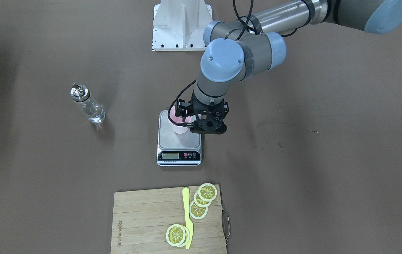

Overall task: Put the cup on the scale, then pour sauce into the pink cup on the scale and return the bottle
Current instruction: 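Release the cup and withdraw the left gripper toward its rest pose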

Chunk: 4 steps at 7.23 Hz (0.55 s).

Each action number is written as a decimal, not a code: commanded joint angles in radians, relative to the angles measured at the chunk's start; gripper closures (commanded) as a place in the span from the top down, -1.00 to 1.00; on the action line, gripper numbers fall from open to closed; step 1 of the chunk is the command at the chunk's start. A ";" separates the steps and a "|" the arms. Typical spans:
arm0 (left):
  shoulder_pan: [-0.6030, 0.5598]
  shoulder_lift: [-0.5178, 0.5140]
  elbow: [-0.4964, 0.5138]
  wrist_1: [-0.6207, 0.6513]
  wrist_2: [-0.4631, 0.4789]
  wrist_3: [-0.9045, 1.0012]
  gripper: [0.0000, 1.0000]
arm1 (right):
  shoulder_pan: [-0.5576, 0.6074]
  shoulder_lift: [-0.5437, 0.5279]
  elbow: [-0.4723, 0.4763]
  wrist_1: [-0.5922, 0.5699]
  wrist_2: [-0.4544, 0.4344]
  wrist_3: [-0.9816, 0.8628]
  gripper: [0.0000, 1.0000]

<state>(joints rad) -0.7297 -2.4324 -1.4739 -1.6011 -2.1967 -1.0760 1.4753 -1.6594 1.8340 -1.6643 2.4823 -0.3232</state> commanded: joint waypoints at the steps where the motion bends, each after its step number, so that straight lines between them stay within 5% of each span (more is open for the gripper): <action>1: -0.139 0.210 -0.214 0.032 -0.087 0.121 0.80 | -0.025 -0.002 0.002 0.073 0.052 0.006 1.00; 4: -0.295 0.442 -0.328 0.061 -0.089 0.474 0.81 | -0.125 -0.005 0.063 0.281 0.058 0.219 1.00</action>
<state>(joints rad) -0.9587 -2.0767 -1.7704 -1.5464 -2.2823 -0.7326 1.4016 -1.6617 1.8616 -1.4900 2.5378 -0.2225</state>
